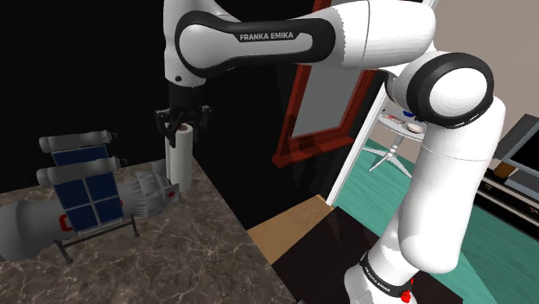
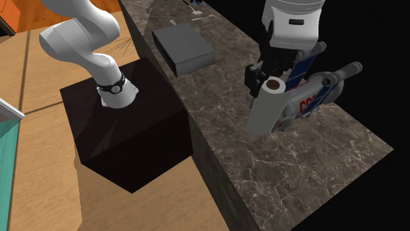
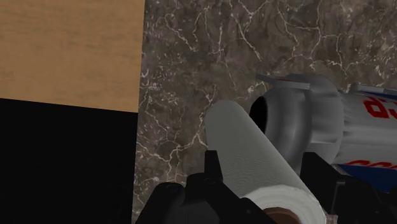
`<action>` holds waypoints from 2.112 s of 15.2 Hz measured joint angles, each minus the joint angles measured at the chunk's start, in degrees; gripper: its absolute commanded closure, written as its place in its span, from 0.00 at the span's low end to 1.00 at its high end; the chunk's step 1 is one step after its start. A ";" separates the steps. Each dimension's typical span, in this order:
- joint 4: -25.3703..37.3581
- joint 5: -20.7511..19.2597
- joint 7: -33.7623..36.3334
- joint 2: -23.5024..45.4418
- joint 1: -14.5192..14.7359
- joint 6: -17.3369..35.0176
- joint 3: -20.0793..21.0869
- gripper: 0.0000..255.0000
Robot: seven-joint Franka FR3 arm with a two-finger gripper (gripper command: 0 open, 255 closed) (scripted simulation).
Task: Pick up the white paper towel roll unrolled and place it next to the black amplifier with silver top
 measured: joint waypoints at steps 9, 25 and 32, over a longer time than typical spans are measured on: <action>7.30 -0.02 -0.02 0.24 0.37 -7.06 0.15 1.00; 26.11 -1.64 0.59 4.59 2.46 -21.69 0.41 1.00; 40.16 -3.73 0.96 9.96 5.09 -30.48 0.34 1.00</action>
